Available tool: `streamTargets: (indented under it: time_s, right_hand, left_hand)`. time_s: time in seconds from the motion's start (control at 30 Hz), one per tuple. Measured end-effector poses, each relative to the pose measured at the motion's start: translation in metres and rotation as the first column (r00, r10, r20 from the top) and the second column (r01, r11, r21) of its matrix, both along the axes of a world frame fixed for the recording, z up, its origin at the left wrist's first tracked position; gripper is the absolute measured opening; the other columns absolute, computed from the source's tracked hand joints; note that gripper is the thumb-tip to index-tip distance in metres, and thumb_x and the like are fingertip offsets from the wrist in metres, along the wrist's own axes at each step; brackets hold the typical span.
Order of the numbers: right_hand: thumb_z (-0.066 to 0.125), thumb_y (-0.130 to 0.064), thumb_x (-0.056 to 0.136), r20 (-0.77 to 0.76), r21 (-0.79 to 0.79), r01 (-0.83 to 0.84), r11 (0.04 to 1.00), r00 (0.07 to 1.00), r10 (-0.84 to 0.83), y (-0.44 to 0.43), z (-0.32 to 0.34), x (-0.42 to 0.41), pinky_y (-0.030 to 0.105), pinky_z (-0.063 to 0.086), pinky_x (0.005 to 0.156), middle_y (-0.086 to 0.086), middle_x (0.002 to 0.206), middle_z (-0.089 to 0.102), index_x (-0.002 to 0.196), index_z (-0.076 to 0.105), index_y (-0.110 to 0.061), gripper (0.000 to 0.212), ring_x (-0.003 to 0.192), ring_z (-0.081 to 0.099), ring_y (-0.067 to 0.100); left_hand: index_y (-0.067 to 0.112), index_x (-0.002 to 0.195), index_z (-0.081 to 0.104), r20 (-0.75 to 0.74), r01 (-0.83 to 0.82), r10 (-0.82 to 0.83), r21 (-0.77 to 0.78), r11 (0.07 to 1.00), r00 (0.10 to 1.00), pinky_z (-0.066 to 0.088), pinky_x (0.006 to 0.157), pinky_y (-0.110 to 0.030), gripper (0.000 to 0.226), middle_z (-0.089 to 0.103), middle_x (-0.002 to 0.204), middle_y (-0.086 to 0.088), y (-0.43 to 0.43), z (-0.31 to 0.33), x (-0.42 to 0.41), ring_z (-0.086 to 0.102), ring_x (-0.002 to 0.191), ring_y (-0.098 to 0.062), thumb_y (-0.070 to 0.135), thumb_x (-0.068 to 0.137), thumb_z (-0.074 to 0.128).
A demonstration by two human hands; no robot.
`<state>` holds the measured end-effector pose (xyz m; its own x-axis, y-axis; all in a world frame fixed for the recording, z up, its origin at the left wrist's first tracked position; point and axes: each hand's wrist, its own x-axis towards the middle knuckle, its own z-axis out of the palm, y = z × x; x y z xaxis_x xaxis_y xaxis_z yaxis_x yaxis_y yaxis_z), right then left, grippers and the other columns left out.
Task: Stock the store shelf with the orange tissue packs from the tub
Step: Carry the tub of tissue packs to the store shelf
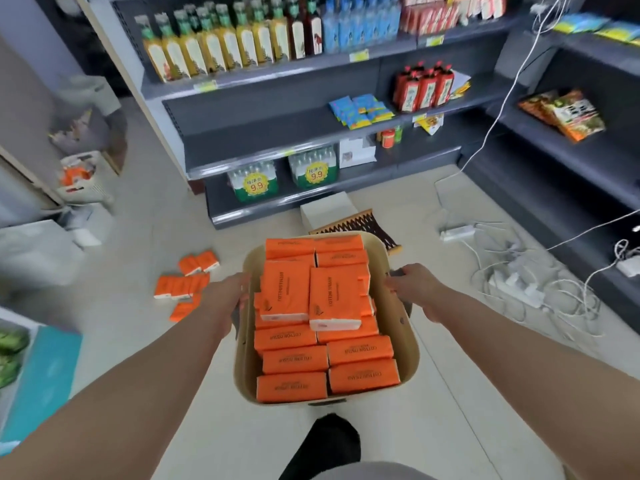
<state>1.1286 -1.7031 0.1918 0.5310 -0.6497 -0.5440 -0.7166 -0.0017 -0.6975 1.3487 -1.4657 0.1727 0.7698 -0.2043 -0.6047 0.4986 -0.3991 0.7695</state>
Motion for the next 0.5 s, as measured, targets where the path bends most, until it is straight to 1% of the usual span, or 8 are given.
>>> streamTargets:
  time_s: [0.03,0.1,0.13,0.23,0.3,0.4,0.47,0.5]
  right_hand:
    - [0.059,-0.017,0.083,-0.005,0.015,0.004,1.000,1.000,-0.004,-0.019,0.000,0.017,0.030,0.043,0.065,0.012,0.083,0.058,0.094,0.061,-0.006,0.016,0.075,0.056,0.022]
    - [0.059,-0.016,0.081,-0.005,0.021,0.011,1.000,1.000,-0.011,-0.056,0.002,0.049,0.030,0.042,0.063,0.013,0.079,0.055,0.085,0.055,-0.011,0.007,0.068,0.053,0.022]
    - [0.058,-0.014,0.080,-0.004,0.017,0.020,1.000,1.000,-0.019,-0.074,0.003,0.064,0.030,0.041,0.062,0.014,0.076,0.053,0.081,0.052,-0.011,0.007,0.064,0.050,0.023]
    - [0.057,-0.013,0.079,0.003,0.021,0.042,0.999,0.999,-0.042,-0.130,0.008,0.113,0.029,0.038,0.060,0.013,0.070,0.049,0.076,0.047,-0.011,0.010,0.058,0.046,0.024]
    - [0.057,-0.013,0.080,0.009,0.027,0.043,0.999,0.999,-0.043,-0.171,0.008,0.149,0.030,0.037,0.059,0.012,0.070,0.048,0.077,0.047,-0.011,0.010,0.057,0.046,0.024]
    - [0.057,-0.014,0.081,0.023,0.010,-0.013,1.000,1.000,0.013,-0.230,0.004,0.202,0.029,0.036,0.060,0.012,0.067,0.048,0.075,0.047,-0.010,0.012,0.056,0.046,0.024]
    - [0.057,-0.013,0.081,0.031,0.027,-0.052,0.998,0.998,0.052,-0.272,0.002,0.236,0.029,0.039,0.060,0.012,0.069,0.053,0.075,0.049,-0.009,0.011,0.060,0.050,0.023]
    - [0.057,-0.013,0.080,0.022,0.034,-0.075,0.997,0.997,0.074,-0.291,0.001,0.251,0.029,0.040,0.061,0.013,0.071,0.056,0.075,0.051,-0.008,0.009,0.063,0.052,0.024]
  left_hand:
    - [0.013,0.072,0.053,-0.024,0.009,-0.009,0.015,1.000,1.000,0.040,0.051,-0.027,0.028,0.053,0.063,-0.008,-0.021,0.002,0.019,0.049,0.053,-0.022,0.029,0.057,0.070]
    - [0.010,0.073,0.056,-0.015,0.019,-0.018,0.029,0.999,1.000,0.041,0.052,-0.027,0.027,0.057,0.064,-0.009,-0.064,0.008,0.053,0.053,0.055,-0.023,0.030,0.063,0.072]
    - [0.009,0.075,0.058,-0.002,0.020,-0.020,0.042,0.999,1.000,0.042,0.052,-0.028,0.026,0.059,0.064,-0.009,-0.085,0.014,0.068,0.055,0.055,-0.024,0.029,0.066,0.072]
    - [0.006,0.084,0.065,-0.002,0.041,-0.041,0.028,0.999,0.999,0.042,0.049,-0.026,0.033,0.060,0.063,-0.010,-0.147,0.024,0.118,0.055,0.052,-0.024,0.029,0.061,0.072]
    - [0.008,0.079,0.063,0.017,0.013,-0.014,0.029,0.999,1.000,0.042,0.049,-0.026,0.026,0.059,0.060,-0.009,-0.184,0.024,0.152,0.053,0.050,-0.023,0.025,0.062,0.072]
    - [0.012,0.069,0.056,0.048,-0.036,0.033,0.047,0.998,0.998,0.043,0.057,-0.030,0.019,0.057,0.062,-0.009,-0.237,0.020,0.194,0.052,0.054,-0.022,0.021,0.068,0.073]
    - [0.010,0.071,0.055,0.061,-0.095,0.091,0.071,0.993,0.994,0.043,0.061,-0.033,0.019,0.056,0.066,-0.011,-0.270,0.015,0.221,0.052,0.059,-0.023,0.019,0.072,0.072]
    - [0.009,0.071,0.055,0.054,-0.118,0.113,0.080,0.990,0.992,0.043,0.059,-0.032,0.019,0.055,0.066,-0.011,-0.285,0.013,0.233,0.051,0.057,-0.023,0.018,0.073,0.072]
